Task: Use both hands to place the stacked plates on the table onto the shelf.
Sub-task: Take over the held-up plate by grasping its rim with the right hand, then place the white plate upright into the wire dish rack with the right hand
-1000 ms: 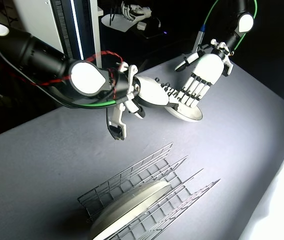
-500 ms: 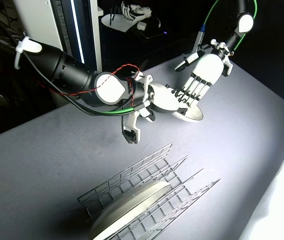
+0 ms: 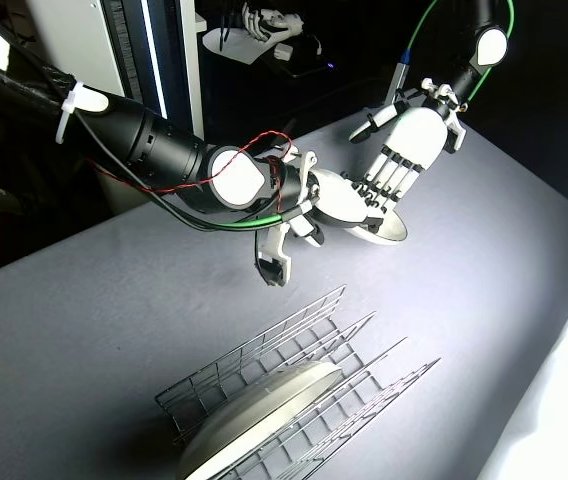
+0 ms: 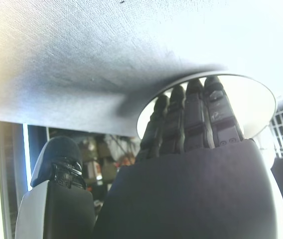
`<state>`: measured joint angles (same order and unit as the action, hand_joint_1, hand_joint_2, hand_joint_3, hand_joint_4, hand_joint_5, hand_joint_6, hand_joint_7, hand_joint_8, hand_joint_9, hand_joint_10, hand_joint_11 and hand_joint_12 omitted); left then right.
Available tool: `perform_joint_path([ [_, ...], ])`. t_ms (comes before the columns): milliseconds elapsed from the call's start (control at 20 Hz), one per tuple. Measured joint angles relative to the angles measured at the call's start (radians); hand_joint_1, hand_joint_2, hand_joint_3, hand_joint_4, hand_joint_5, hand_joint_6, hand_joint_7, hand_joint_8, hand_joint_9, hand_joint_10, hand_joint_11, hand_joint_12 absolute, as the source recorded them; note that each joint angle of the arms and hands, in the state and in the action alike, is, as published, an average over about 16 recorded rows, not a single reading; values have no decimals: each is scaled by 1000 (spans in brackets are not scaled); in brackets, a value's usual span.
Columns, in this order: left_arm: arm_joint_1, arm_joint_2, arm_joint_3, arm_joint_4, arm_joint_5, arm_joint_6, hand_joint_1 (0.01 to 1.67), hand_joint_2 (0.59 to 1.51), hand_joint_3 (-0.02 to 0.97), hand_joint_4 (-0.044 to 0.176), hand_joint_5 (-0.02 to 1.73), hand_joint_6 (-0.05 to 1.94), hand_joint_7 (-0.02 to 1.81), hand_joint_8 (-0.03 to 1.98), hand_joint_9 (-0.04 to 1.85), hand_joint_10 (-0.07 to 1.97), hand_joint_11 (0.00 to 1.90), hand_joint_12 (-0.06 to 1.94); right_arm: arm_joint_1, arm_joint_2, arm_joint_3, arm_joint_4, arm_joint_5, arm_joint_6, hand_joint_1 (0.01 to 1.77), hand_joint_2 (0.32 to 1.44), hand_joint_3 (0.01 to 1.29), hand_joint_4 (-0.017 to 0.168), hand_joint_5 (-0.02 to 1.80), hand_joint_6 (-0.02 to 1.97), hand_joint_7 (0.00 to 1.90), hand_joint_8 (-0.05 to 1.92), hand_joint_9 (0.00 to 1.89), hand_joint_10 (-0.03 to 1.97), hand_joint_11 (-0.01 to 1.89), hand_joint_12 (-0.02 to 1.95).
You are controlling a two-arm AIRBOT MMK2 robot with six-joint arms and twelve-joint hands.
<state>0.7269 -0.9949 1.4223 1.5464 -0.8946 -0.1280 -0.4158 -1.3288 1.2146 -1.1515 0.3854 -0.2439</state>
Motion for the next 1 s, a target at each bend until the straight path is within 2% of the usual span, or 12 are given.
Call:
perform_joint_path([
  [250,-7,0,1,5,-1,-3,15,1149,20,-8,69,-32,61,-13,76,-17,12,56,0,-5,1,7,20,-3,1567,1051,14,3,527,177,552,103,547,222,369,965],
  [500,-38,9,1,17,-1,-11,14,1148,20,-6,84,-28,78,-13,78,-10,13,73,3,5,-3,13,47,-4,1534,992,14,3,716,377,781,233,772,571,658,1077],
  [750,-102,40,0,36,-4,-26,14,1145,20,-4,115,-13,103,-9,91,-2,14,121,12,39,-23,21,65,-2,1453,941,14,4,797,588,900,407,910,918,865,1090],
  [1000,-197,97,-9,53,-28,-59,14,1138,20,-1,138,2,123,-6,94,5,16,152,34,101,-72,53,60,0,1401,932,14,1,812,726,925,554,971,1136,907,1197],
])
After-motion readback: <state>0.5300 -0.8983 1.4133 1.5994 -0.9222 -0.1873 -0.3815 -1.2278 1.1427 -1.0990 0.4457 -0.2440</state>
